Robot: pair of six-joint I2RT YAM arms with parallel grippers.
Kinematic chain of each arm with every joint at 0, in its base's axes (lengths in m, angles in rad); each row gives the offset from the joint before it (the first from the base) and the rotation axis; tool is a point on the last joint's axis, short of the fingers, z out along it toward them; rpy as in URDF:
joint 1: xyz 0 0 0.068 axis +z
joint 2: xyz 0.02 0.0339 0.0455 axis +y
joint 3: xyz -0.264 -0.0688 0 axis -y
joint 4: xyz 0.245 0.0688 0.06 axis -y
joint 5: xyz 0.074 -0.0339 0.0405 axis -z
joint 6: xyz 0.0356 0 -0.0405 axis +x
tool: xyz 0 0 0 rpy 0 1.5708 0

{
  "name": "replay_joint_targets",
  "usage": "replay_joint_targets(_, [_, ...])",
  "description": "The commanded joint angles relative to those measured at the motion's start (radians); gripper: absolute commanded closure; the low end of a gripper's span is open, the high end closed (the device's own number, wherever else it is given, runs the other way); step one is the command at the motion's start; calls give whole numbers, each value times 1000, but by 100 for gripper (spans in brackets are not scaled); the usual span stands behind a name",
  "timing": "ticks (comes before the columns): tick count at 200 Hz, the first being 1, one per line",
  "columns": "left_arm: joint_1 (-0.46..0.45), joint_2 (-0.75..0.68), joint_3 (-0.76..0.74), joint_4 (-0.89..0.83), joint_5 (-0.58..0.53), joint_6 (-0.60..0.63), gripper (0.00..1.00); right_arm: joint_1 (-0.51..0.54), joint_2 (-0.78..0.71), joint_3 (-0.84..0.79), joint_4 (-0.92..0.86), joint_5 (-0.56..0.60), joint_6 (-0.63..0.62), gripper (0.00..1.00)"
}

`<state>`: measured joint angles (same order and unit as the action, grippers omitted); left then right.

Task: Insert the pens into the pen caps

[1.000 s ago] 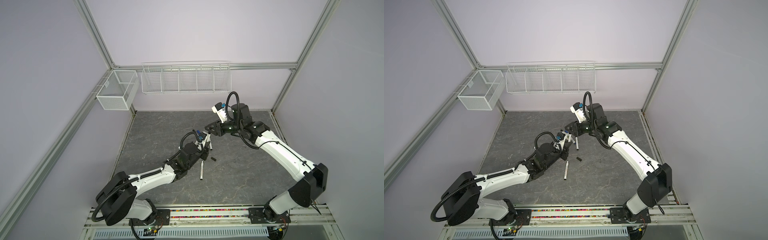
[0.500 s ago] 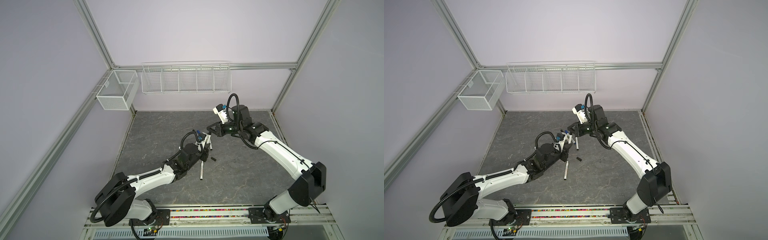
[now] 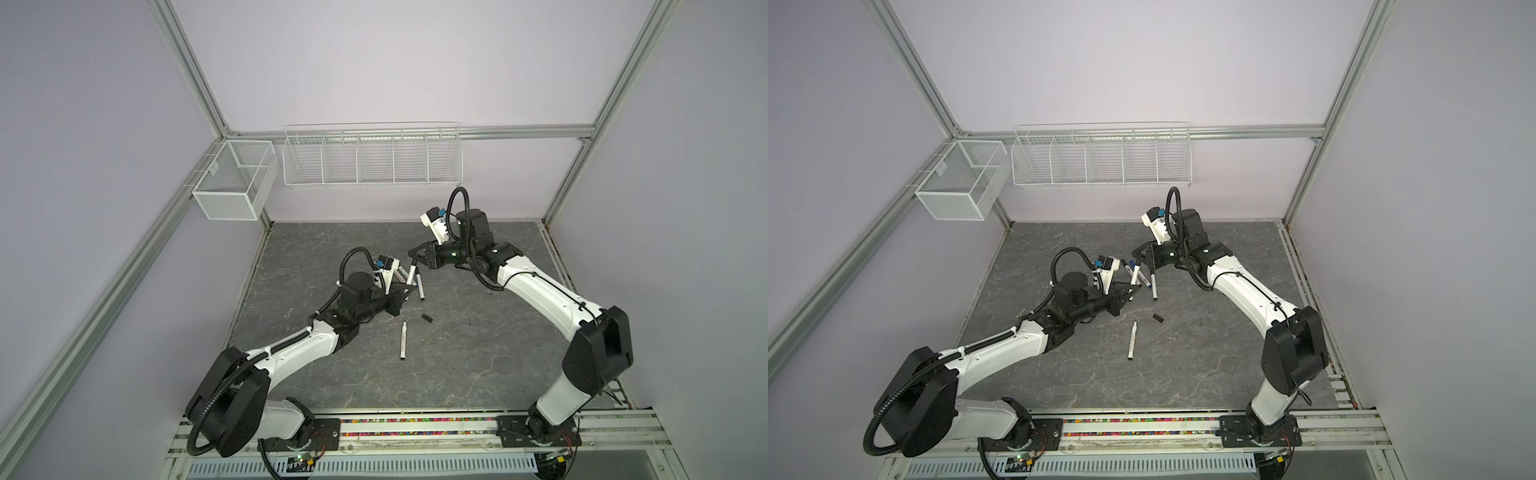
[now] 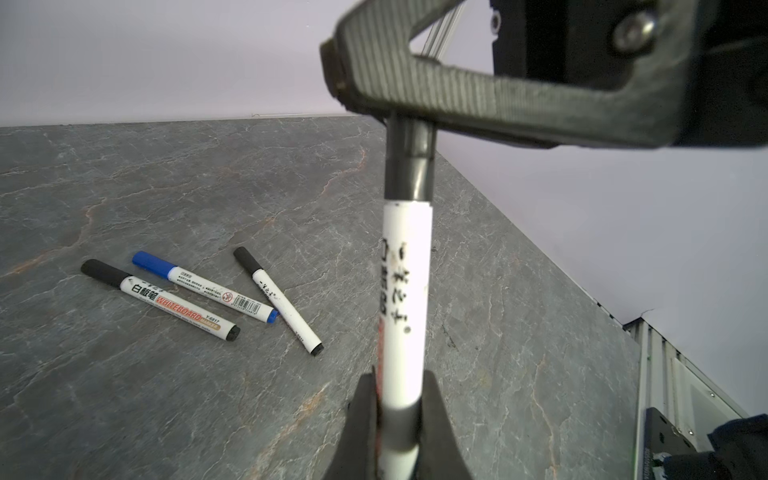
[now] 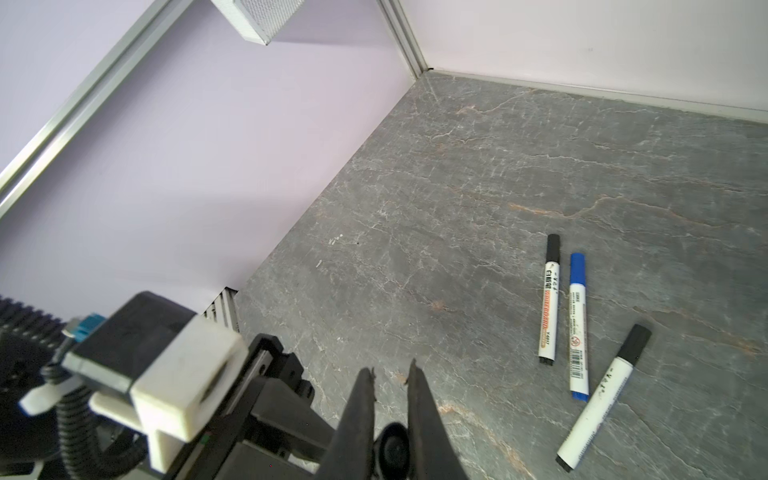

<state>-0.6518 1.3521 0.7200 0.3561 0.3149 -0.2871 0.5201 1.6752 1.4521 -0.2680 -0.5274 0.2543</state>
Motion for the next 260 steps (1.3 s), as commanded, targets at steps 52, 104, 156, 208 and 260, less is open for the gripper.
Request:
replay_joint_targets(52, [115,-53,113,329,-144,-116,100,-29,-14,-113,-298,-204,-30,93])
replay_joint_targets(104, [92,-9,133,335,-194,-139,100,63,1,-95,-398,-18,-129,93])
replay_joint_targets(156, [67,-22,177,214,-243,-80,100,-26,-20,-146,-271,-88,-1,93])
replay_joint_targets(208, [68,-22,180,202,-290,-121,100,56,12,-106,-343,-192,-105,91])
replay_joint_targets(260, [114,4,256,210,-311,-118,100,152,51,-95,-485,40,-236,92])
